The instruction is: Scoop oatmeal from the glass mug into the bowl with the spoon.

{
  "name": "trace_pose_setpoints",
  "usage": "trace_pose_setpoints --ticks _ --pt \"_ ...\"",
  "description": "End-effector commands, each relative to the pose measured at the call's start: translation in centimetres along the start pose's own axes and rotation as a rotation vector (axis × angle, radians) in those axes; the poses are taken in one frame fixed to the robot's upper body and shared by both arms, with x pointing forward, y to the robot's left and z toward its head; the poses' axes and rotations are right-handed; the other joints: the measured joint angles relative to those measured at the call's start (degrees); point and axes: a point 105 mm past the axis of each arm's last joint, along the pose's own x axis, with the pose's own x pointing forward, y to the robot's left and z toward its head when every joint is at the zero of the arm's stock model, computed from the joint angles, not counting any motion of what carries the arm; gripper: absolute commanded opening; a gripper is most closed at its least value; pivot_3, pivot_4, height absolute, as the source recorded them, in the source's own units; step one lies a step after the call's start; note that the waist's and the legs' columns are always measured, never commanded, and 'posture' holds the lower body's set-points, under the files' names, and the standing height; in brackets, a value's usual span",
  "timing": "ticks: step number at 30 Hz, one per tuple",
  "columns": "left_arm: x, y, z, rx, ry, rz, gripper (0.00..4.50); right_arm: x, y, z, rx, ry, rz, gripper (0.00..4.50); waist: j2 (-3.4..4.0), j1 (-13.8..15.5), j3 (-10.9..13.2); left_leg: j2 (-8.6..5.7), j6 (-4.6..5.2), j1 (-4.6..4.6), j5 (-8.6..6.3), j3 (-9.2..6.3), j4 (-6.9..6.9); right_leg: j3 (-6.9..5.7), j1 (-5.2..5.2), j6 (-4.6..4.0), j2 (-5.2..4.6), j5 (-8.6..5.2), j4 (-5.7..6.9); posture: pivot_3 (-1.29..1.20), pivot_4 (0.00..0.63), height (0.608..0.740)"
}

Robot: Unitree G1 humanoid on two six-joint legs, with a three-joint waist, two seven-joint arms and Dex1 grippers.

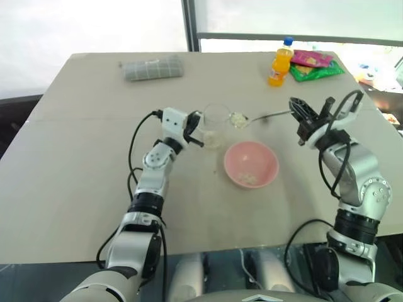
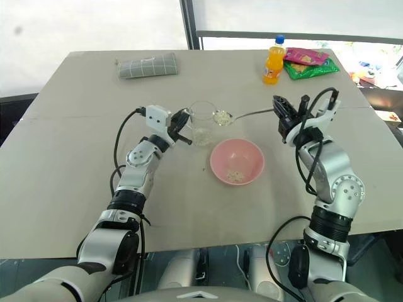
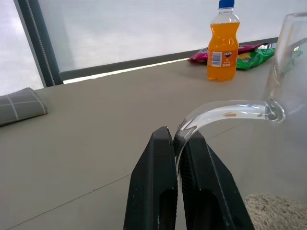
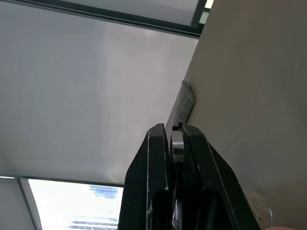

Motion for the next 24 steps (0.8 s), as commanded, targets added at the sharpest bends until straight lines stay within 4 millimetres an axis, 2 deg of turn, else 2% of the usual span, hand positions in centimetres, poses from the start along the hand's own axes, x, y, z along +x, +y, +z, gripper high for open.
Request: trace_pose_setpoints --ticks 1,6,13,20,24 --pt "-0.3 -0.6 -1.4 0.009 0.055 -0.031 0.01 -1.8 1.5 0.3 -0.031 0.000 0.041 0.00 -0.01 0.09 -0.01 0.00 0.00 -0.01 0.00 -0.02 0.00 -0.03 0.01 0.00 0.00 0.00 -0.01 0.00 0.150 0.740" --pt "-0.3 -0.6 -1.5 0.009 0.061 -0.037 0.01 -3.1 0.4 0.6 -0.114 0.005 -0.021 0.00 -0.01 0.03 -0.02 -0.01 0.00 0.04 0.00 -0.15 0.00 0.03 0.03 0.01 0.01 0.00 -0.01 0.00 0.150 0.740" --pt "-0.2 -0.8 -1.5 -0.025 0.064 -0.046 0.01 -2.4 1.1 -0.2 -0.507 0.094 -0.012 0.00 -0.01 0.04 -0.04 -0.02 0.01 0.07 0.00 -0.24 0.01 0.07 0.04 0.01 0.03 -0.01 -0.02 0.00 0.150 0.740" --pt "-0.1 -0.6 -1.3 -0.037 0.063 -0.045 0.01 -1.2 3.7 -2.3 -0.903 0.206 0.114 0.00 -0.02 0.31 -0.04 -0.03 0.01 0.01 0.00 -0.29 0.01 0.02 0.04 0.01 0.03 -0.01 -0.10 0.00 0.150 0.740" --pt "-0.3 -0.6 -1.4 -0.038 0.065 -0.041 0.01 -1.3 5.0 -3.4 -1.114 0.285 0.206 0.00 -0.02 0.44 -0.04 -0.04 0.01 -0.01 0.00 -0.29 0.01 0.01 0.04 0.01 0.02 -0.01 -0.16 0.00 0.150 0.740"
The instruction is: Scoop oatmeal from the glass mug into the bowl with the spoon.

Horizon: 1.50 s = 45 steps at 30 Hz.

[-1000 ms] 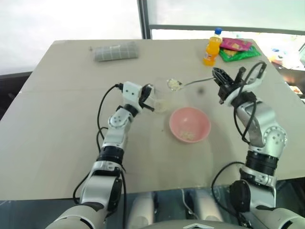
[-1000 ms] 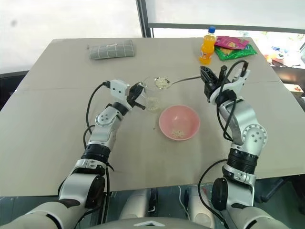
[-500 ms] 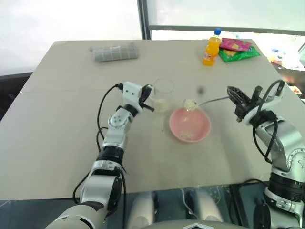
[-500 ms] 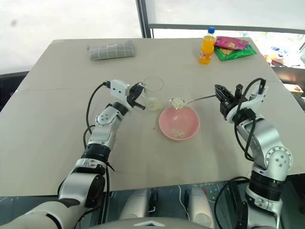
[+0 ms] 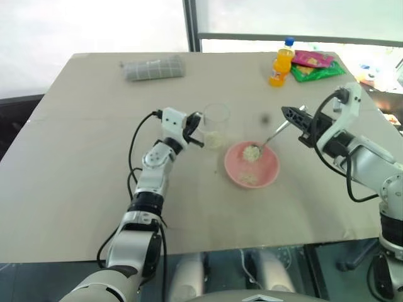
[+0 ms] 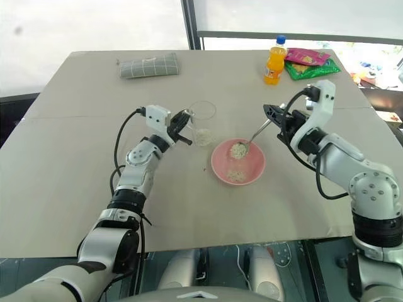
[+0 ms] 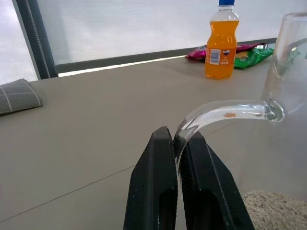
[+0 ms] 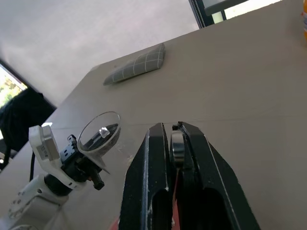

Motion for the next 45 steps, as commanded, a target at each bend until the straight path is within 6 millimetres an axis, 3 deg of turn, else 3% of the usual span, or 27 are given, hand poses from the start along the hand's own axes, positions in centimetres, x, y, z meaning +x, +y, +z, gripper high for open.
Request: trace_pose_setpoints --ticks 1,10,19,23,26,31,35,40,45 --pt "-0.3 -0.5 -1.1 0.005 0.050 -0.022 0.01 -0.3 2.4 1.0 -0.205 0.004 0.119 0.00 0.00 0.06 0.00 0.00 0.00 0.00 0.00 0.00 0.00 0.00 -0.01 0.00 0.00 0.00 0.00 0.00 0.150 0.740" --pt "-0.1 -0.8 -1.1 -0.009 0.050 -0.028 0.01 -0.5 5.2 0.7 -0.604 0.027 0.337 0.00 -0.02 0.15 -0.01 -0.01 0.00 0.00 0.00 -0.06 0.00 -0.05 0.00 0.00 0.00 0.00 -0.03 0.00 0.150 0.740" --pt "0.0 -0.9 -0.8 -0.039 0.041 -0.044 0.01 -1.3 5.9 0.7 -0.748 0.004 0.452 0.00 -0.03 0.90 -0.01 -0.02 0.00 0.01 0.00 -0.04 0.00 -0.07 0.01 0.00 0.00 0.00 -0.03 0.00 0.150 0.740" --pt "0.0 -1.0 -0.7 -0.036 0.039 -0.050 0.01 -1.0 4.9 1.5 -0.615 -0.032 0.383 0.00 -0.04 0.97 0.00 -0.02 -0.01 0.01 0.00 -0.03 0.00 -0.08 0.02 0.00 0.01 0.00 -0.03 0.00 0.150 0.740" --pt "0.0 -1.1 -0.6 -0.034 0.039 -0.054 0.01 -0.4 3.7 3.3 -0.488 -0.101 0.293 0.00 -0.05 1.02 0.00 -0.03 -0.01 0.00 0.01 0.01 0.04 -0.10 0.03 -0.01 0.01 0.00 0.00 0.00 0.150 0.740" --pt "0.0 -1.4 -0.7 -0.026 0.039 -0.066 0.01 1.0 3.2 8.3 -0.171 -0.310 0.202 0.00 -0.03 0.81 0.01 0.00 -0.01 0.04 0.01 0.21 0.11 -0.04 0.01 -0.01 0.00 0.01 0.15 0.00 0.150 0.740" --pt "0.0 -1.3 -0.5 -0.023 0.035 -0.062 0.01 2.0 3.6 9.6 -0.028 -0.351 0.187 0.00 -0.03 1.06 0.00 0.03 -0.02 0.00 0.01 0.19 0.10 -0.17 0.02 -0.02 0.03 0.00 0.15 0.00 0.150 0.740" --pt "-0.2 -1.3 -0.3 -0.014 0.030 -0.065 0.01 4.3 4.4 8.5 0.017 -0.299 0.210 0.00 -0.03 0.94 0.01 0.02 -0.01 -0.02 0.01 0.28 0.10 -0.11 0.02 -0.02 0.01 0.01 0.12 0.00 0.150 0.740" --pt "-0.3 -1.3 -0.2 -0.009 0.030 -0.066 0.01 6.2 4.4 5.0 -0.022 -0.168 0.211 0.00 -0.03 0.87 0.00 0.03 -0.01 -0.02 0.00 0.26 0.10 -0.11 0.00 -0.02 0.02 0.01 0.13 0.00 0.150 0.740"
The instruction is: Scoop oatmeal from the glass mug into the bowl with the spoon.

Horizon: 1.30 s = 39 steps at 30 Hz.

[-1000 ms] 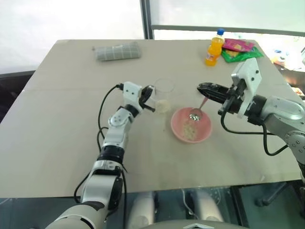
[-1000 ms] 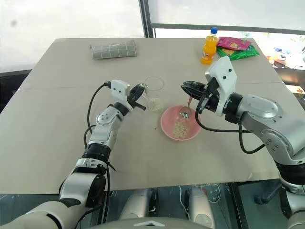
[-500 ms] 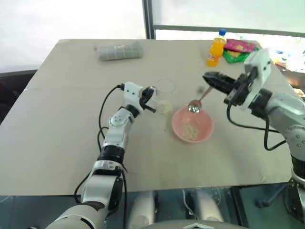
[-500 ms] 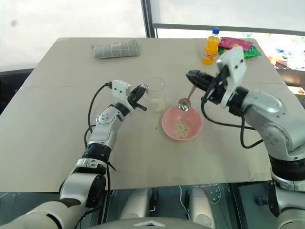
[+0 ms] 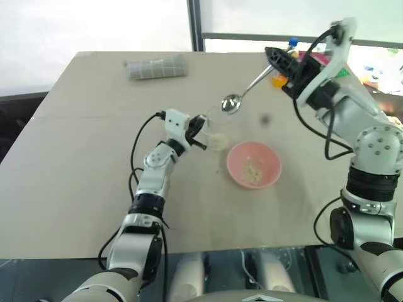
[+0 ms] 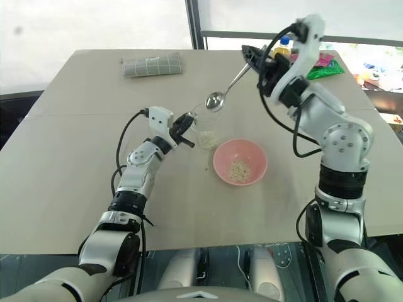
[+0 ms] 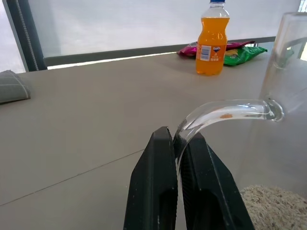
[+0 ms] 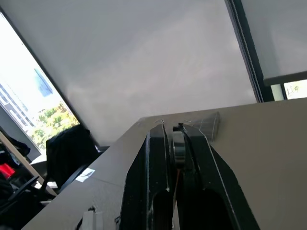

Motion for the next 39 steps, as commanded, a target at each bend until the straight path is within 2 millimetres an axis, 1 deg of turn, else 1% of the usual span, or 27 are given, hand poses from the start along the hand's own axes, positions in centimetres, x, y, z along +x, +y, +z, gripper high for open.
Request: trace_pose_setpoints --ticks 1,3,5,6,7,8,9,10,11,13,15,21,22,24,25,26,27,32,36,39 --pt "-0.2 -0.3 -0.2 0.019 0.016 -0.019 0.01 0.6 0.5 -1.4 -0.053 0.047 0.034 0.00 0.00 0.00 0.00 0.00 0.00 0.00 0.00 0.00 0.00 0.00 0.00 0.00 0.00 0.00 0.00 0.00 0.150 0.740" --pt "-0.2 -0.3 -0.1 0.014 0.016 -0.021 0.01 1.1 0.8 -2.2 -0.080 0.077 0.054 0.00 0.00 0.02 0.00 0.00 0.00 0.00 0.00 0.00 0.00 0.00 0.00 0.00 0.00 0.00 0.00 0.00 0.150 0.740" --pt "-0.2 -0.3 0.0 0.011 0.015 -0.021 0.00 1.4 1.0 -2.6 -0.096 0.089 0.064 0.76 0.00 0.00 0.00 0.00 0.00 0.00 0.00 -0.01 0.00 -0.01 0.00 0.00 0.00 0.00 0.00 0.00 0.150 0.740" --pt "-0.2 -0.2 0.0 0.008 0.014 -0.021 0.00 1.6 1.0 -2.7 -0.103 0.092 0.067 0.83 0.00 0.00 0.00 0.00 0.00 0.00 0.00 -0.01 0.00 -0.01 0.00 0.00 0.00 0.00 0.00 0.00 0.150 0.740" --pt "-0.2 -0.2 0.0 0.007 0.014 -0.020 0.00 1.7 0.9 -2.8 -0.110 0.091 0.066 1.13 0.00 0.02 0.00 0.00 0.00 0.00 0.00 -0.01 0.00 -0.01 0.00 0.00 0.00 0.00 0.00 0.00 0.150 0.740" --pt "-0.1 -0.2 0.1 0.005 0.014 -0.019 0.00 1.9 0.8 -2.7 -0.119 0.084 0.065 1.59 0.00 0.02 0.00 0.00 0.00 -0.01 0.00 -0.01 0.00 -0.01 0.00 0.00 0.00 0.00 -0.01 0.00 0.150 0.740" --pt "-0.1 -0.2 0.1 -0.002 0.012 -0.020 0.00 2.0 0.7 -2.5 -0.123 0.068 0.058 2.16 0.00 0.00 0.00 -0.01 0.00 -0.01 0.00 0.00 0.00 -0.01 0.00 0.00 0.00 0.00 -0.01 0.00 0.150 0.740" --pt "-0.1 -0.2 0.2 -0.006 0.011 -0.021 0.00 2.2 0.6 -2.2 -0.114 0.043 0.048 2.53 0.00 -0.03 0.00 0.00 0.00 -0.01 0.00 0.00 0.00 -0.01 0.00 0.00 0.00 0.00 -0.01 0.00 0.150 0.740" --pt "-0.1 -0.2 0.2 -0.010 0.010 -0.022 0.00 2.4 0.5 -1.5 -0.107 0.011 0.041 3.01 0.00 -0.07 0.00 0.00 0.00 0.00 0.00 -0.01 0.00 -0.01 0.00 0.00 0.00 0.00 0.00 0.00 0.150 0.740" --pt "-0.1 -0.2 0.3 -0.012 0.010 -0.023 0.00 2.5 0.2 -0.7 -0.097 -0.030 0.029 3.01 0.00 -0.06 0.00 0.00 0.00 0.00 0.00 -0.02 0.00 -0.01 -0.01 0.00 0.01 0.00 0.01 0.00 0.150 0.740" --pt "-0.1 -0.2 0.2 -0.013 0.011 -0.024 0.00 2.5 -0.1 -0.4 -0.103 -0.046 0.012 3.01 0.00 0.01 0.00 0.00 0.00 -0.01 0.00 -0.02 0.00 -0.03 -0.01 0.00 0.01 0.00 0.01 0.00 0.150 0.740" --pt "-0.1 -0.1 0.5 -0.026 -0.002 -0.017 0.00 2.4 -0.6 -0.5 -0.102 -0.055 -0.011 3.01 0.01 -0.07 0.00 0.00 -0.01 -0.02 0.00 0.00 0.00 -0.02 -0.02 0.00 0.00 0.00 0.00 0.00 0.150 0.740" --pt "0.0 0.0 0.6 -0.027 -0.007 -0.015 0.56 2.4 -0.6 -0.6 -0.104 -0.053 -0.010 3.05 0.01 -0.06 0.00 0.00 -0.01 -0.02 0.00 -0.01 0.00 -0.02 -0.02 0.00 0.01 0.00 0.01 0.00 0.150 0.740" --pt "0.0 0.2 0.9 -0.019 -0.018 -0.005 0.93 2.4 -0.6 -0.7 -0.105 -0.052 -0.011 3.05 0.01 -0.12 0.01 0.00 -0.01 -0.02 0.00 -0.01 0.00 -0.02 -0.02 0.00 0.01 0.00 0.01 0.00 0.150 0.740" --pt "0.0 0.3 1.1 -0.014 -0.027 -0.003 1.42 2.4 -0.6 -0.6 -0.106 -0.052 -0.010 3.05 0.01 -0.13 0.01 0.00 -0.01 -0.02 0.00 0.00 0.00 -0.02 -0.02 0.00 0.00 0.00 0.00 0.00 0.150 0.740" --pt "0.0 0.4 1.4 -0.006 -0.038 0.005 1.74 2.4 -0.5 -0.6 -0.107 -0.054 -0.010 3.05 0.01 -0.13 0.01 0.00 -0.01 -0.02 0.00 0.00 0.00 -0.02 -0.03 0.00 0.00 0.00 0.00 0.00 0.150 0.740" --pt "-0.1 0.5 1.5 -0.005 -0.044 0.009 2.23 2.4 -0.5 -0.5 -0.108 -0.056 -0.009 3.05 0.01 -0.13 0.01 0.00 -0.01 -0.02 0.00 0.00 0.00 -0.02 -0.03 0.00 0.00 0.00 0.00 0.00 0.150 0.740" --pt "-0.3 0.5 1.6 -0.002 -0.045 -0.005 2.23 2.3 -0.6 -0.6 -0.114 -0.052 -0.010 3.05 0.01 -0.15 0.01 0.00 -0.01 -0.03 0.00 0.00 0.00 -0.02 -0.03 0.00 0.00 0.00 0.00 0.00 0.150 0.740" --pt "-1.2 0.6 1.4 0.013 -0.025 -0.020 2.23 2.0 -0.8 -0.6 -0.120 -0.050 -0.015 3.05 0.01 -0.45 0.01 0.01 -0.01 -0.03 0.00 -0.01 -0.01 -0.02 -0.03 0.00 0.00 0.00 0.00 0.00 0.150 0.740" --pt "-2.2 0.4 1.6 0.047 -0.010 -0.043 2.23 1.2 -1.4 -0.6 -0.148 -0.048 -0.020 3.05 0.02 -0.62 0.01 0.01 -0.01 -0.04 0.00 -0.01 -0.02 -0.02 -0.04 0.00 0.00 0.00 -0.02 0.00 0.150 0.740"
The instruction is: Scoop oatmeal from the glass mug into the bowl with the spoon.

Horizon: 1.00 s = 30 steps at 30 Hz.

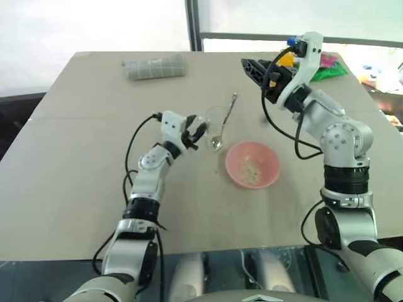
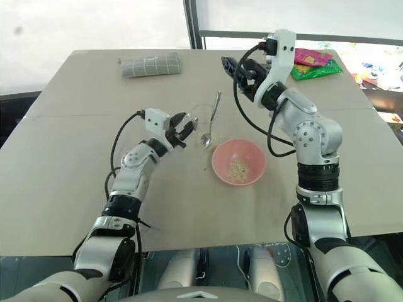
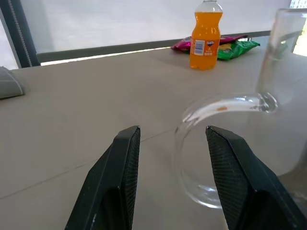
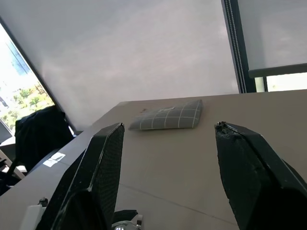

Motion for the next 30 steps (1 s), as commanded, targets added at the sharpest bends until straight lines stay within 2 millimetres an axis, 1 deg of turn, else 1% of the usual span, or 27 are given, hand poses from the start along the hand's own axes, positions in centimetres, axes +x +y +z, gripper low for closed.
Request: trace_pose_setpoints --ticks 1,4,6,8,10,11,12,13,14,15,16,17,19,21,23,26,28,30 --pt "-0.9 -0.1 1.8 0.049 -0.036 -0.027 2.23 -1.5 -0.2 1.7 -0.082 -0.061 0.021 3.05 0.00 -0.08 0.00 0.00 0.00 0.00 0.00 0.00 0.00 0.00 0.00 0.00 -0.01 0.00 0.00 0.00 0.150 0.740" --pt "-2.0 -0.2 2.3 0.084 -0.020 -0.043 2.23 -3.2 -1.8 1.7 -0.140 -0.068 0.010 3.05 0.00 -0.08 0.00 -0.01 0.00 -0.01 0.00 0.00 0.00 0.00 0.00 0.00 -0.04 0.00 -0.02 0.00 0.150 0.740" --pt "-3.5 0.1 2.8 0.095 -0.003 -0.048 2.23 -5.6 -4.3 1.0 -0.193 -0.033 -0.032 3.05 0.00 -0.08 0.00 -0.01 0.00 0.00 0.00 0.01 0.00 0.01 0.01 0.00 -0.04 0.00 -0.02 0.00 0.150 0.740" --pt "-4.7 -0.1 3.2 0.085 0.013 -0.059 2.23 -7.3 -5.6 0.4 -0.240 0.006 -0.043 3.05 0.01 -0.09 0.01 0.01 0.00 0.00 -0.01 0.00 -0.04 0.01 0.01 0.00 -0.05 0.00 -0.07 0.00 0.150 0.740" --pt "-6.0 -0.4 3.3 0.078 0.034 -0.058 2.75 -9.3 -6.2 -0.8 -0.262 0.069 -0.009 3.05 0.03 -0.29 0.02 0.01 0.00 0.02 -0.01 0.01 -0.07 0.07 -0.01 0.00 -0.05 0.00 -0.07 0.00 0.150 0.740" --pt "-7.1 -0.5 2.9 0.078 0.062 -0.051 3.03 -10.8 -7.0 -1.5 -0.270 0.110 -0.012 3.05 0.03 -0.40 0.02 0.01 0.00 0.04 -0.01 -0.02 -0.09 0.09 -0.02 0.00 -0.05 0.00 -0.07 0.00 0.150 0.740" --pt "-8.0 -0.5 2.6 0.075 0.088 -0.042 3.52 -12.0 -7.6 -2.0 -0.267 0.138 -0.023 3.05 0.03 -0.49 0.02 0.02 0.00 0.06 -0.01 -0.10 -0.12 0.09 -0.01 0.00 -0.04 -0.01 -0.08 0.00 0.150 0.740" --pt "-9.1 -0.4 2.1 0.071 0.115 -0.028 3.93 -13.2 -8.2 -2.6 -0.261 0.168 -0.042 3.28 0.04 -0.52 0.02 0.03 0.00 0.12 -0.01 -0.15 -0.18 0.12 0.01 -0.01 -0.04 -0.01 -0.12 0.00 0.150 0.740" --pt "-9.7 -0.3 1.8 0.068 0.133 -0.019 4.37 -14.0 -8.5 -2.9 -0.256 0.187 -0.054 3.56 0.04 -0.66 0.02 0.03 0.00 0.14 -0.01 -0.15 -0.21 0.15 0.00 -0.01 -0.04 -0.01 -0.10 0.00 0.150 0.740" --pt "-10.3 -0.2 1.6 0.068 0.149 -0.009 4.50 -14.7 -8.7 -3.3 -0.255 0.206 -0.058 3.89 0.04 -0.74 0.03 0.03 0.00 0.16 -0.01 -0.16 -0.21 0.15 -0.01 -0.01 -0.02 -0.01 -0.09 0.00 0.150 0.740" --pt "-11.2 0.1 1.2 0.070 0.171 0.008 4.50 -15.9 -8.6 -4.1 -0.262 0.250 -0.046 4.37 0.06 -0.75 0.04 0.04 0.00 0.19 -0.01 -0.16 -0.21 0.16 -0.01 -0.02 -0.01 -0.02 -0.06 0.00 0.150 0.740" --pt "-12.1 0.3 0.8 0.070 0.194 0.027 4.50 -17.1 -8.6 -5.1 -0.261 0.296 -0.036 4.48 0.06 -0.70 0.04 0.04 0.00 0.22 -0.01 -0.16 -0.21 0.17 -0.01 -0.02 0.00 -0.02 -0.04 0.00 0.150 0.740" --pt "-13.9 0.5 0.2 0.081 0.230 0.055 4.50 -19.6 -8.3 -7.1 -0.252 0.375 -0.018 4.48 0.06 -0.64 0.04 0.05 0.00 0.28 -0.01 -0.22 -0.21 0.16 0.04 -0.04 0.02 -0.05 -0.05 0.00 0.150 0.740" --pt "-14.8 0.3 0.0 0.085 0.249 0.056 4.50 -20.9 -8.2 -8.0 -0.239 0.397 -0.019 4.48 0.06 -0.60 0.04 0.06 -0.01 0.33 -0.01 -0.21 -0.22 0.17 0.09 -0.14 0.01 -0.12 -0.07 0.00 0.150 0.740" --pt "-15.8 -0.4 -0.4 0.069 0.281 0.035 4.50 -22.3 -8.1 -8.8 -0.219 0.419 -0.027 4.48 0.06 -0.61 0.04 0.07 -0.01 0.33 -0.01 -0.15 -0.19 0.25 0.08 -0.23 -0.03 -0.18 -0.07 0.00 0.150 0.740" --pt "-17.2 -1.2 -0.7 0.030 0.310 0.032 4.50 -24.4 -7.9 -10.1 -0.239 0.467 0.006 4.48 0.05 -0.57 0.03 0.10 0.00 0.38 -0.01 -0.09 -0.15 0.36 0.11 -0.24 -0.10 -0.19 -0.09 0.00 0.150 0.740" --pt "-17.8 -1.5 -1.0 0.017 0.326 0.036 4.50 -25.1 -8.2 -10.2 -0.262 0.457 0.002 4.48 0.05 -0.56 0.03 0.10 0.00 0.46 -0.02 -0.06 -0.16 0.39 0.16 -0.15 -0.10 -0.26 -0.11 0.00 0.150 0.740" --pt "-17.9 -1.5 -1.1 0.019 0.332 0.046 4.50 -25.4 -8.2 -10.2 -0.274 0.455 0.010 4.48 0.05 -0.55 0.04 0.09 0.00 0.55 -0.02 0.00 -0.17 0.45 0.19 -0.09 -0.09 -0.29 -0.08 0.00 0.150 0.740"
